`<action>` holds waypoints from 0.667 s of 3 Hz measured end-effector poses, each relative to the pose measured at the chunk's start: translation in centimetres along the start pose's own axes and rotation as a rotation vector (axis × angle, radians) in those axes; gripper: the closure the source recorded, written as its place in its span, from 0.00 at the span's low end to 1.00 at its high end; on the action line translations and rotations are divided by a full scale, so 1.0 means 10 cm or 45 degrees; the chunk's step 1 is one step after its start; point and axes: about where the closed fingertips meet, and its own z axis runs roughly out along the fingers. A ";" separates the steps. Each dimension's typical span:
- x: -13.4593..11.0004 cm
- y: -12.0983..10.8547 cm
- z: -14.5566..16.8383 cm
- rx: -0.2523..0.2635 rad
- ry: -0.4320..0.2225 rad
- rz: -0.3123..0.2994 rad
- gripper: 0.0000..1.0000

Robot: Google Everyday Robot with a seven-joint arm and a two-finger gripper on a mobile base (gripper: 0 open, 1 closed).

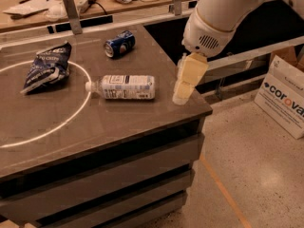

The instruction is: Place blue plastic bottle upright

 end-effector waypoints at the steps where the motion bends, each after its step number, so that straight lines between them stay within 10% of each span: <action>1: -0.29 0.00 0.34 -0.065 -0.068 -0.069 0.00; 2: -0.73 0.10 0.76 -0.147 -0.102 -0.156 0.00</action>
Offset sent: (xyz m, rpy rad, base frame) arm 0.0261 0.1319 -0.0655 0.0868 0.0836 0.2377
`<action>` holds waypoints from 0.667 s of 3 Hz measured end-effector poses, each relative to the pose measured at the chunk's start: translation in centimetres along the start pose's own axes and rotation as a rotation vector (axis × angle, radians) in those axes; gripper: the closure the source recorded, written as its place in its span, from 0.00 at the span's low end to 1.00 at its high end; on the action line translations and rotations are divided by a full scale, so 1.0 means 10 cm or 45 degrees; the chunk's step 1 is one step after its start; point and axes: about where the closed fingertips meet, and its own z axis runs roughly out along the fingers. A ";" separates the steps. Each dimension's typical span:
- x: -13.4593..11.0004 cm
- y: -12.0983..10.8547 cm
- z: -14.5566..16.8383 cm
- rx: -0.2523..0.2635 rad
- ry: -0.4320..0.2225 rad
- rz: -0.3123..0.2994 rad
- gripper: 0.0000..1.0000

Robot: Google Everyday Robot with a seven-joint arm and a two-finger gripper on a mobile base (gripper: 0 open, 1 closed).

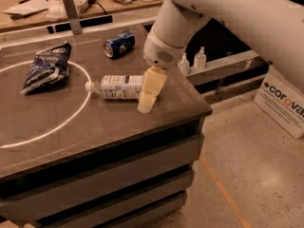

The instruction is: Place blue plastic bottle upright

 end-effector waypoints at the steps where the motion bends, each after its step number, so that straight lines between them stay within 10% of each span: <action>1: -0.22 0.01 0.24 -0.037 0.004 -0.037 0.00; 2: -0.41 -0.04 0.45 -0.060 0.016 -0.055 0.00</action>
Offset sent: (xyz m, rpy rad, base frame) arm 0.0229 0.0839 -0.0378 -0.0306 0.0427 0.0743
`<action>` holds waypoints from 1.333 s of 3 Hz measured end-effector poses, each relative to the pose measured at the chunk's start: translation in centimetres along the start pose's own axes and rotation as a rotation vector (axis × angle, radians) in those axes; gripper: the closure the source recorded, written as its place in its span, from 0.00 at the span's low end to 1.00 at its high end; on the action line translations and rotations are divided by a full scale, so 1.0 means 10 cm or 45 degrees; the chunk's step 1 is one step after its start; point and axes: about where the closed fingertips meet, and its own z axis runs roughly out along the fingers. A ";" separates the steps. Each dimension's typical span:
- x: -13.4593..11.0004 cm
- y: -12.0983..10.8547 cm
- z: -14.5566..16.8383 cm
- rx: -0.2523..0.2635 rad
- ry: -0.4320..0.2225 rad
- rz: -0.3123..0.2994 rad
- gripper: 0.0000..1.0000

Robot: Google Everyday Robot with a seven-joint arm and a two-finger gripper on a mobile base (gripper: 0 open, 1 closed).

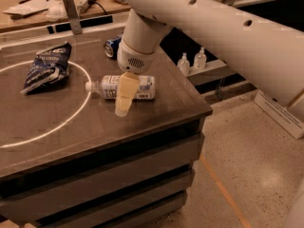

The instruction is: Place blue plastic bottle upright

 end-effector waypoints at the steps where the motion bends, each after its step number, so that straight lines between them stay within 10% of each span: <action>1: -0.05 -0.15 0.15 -0.007 0.018 0.022 0.00; 2: -0.01 -0.34 0.24 -0.003 0.047 0.062 0.00; 4: -0.05 -0.42 0.44 -0.057 0.142 0.091 0.38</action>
Offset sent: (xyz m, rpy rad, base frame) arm 0.0613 0.0070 -0.0260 -0.0551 0.0286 -0.0931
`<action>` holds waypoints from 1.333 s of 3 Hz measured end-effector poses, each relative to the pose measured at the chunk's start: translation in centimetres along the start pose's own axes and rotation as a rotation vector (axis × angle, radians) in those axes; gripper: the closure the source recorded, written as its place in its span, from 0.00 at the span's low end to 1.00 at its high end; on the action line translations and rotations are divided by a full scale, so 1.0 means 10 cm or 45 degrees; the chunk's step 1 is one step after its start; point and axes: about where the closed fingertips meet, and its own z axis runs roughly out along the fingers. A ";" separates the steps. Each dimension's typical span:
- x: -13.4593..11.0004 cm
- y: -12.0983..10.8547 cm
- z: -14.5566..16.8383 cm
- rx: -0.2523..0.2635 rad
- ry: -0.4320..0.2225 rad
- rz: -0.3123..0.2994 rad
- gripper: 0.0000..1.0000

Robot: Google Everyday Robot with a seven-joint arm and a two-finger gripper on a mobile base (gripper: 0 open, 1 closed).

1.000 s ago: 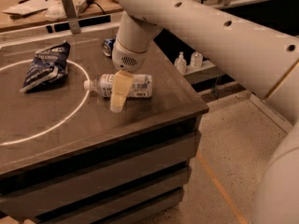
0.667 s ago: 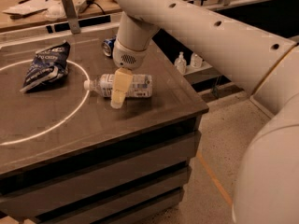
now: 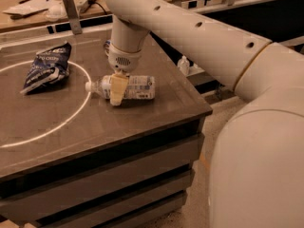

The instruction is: Place blue plastic bottle upright

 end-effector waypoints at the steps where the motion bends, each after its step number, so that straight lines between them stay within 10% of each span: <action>1: -0.01 -0.01 -0.04 -0.008 0.049 -0.021 0.61; 2: 0.02 -0.02 -0.25 -0.005 0.040 -0.041 0.85; 4: 0.01 0.10 -1.09 0.038 -0.526 -0.159 1.00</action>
Offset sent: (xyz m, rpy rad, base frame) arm -0.0071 -0.0456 0.0928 0.0816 -0.0147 0.0636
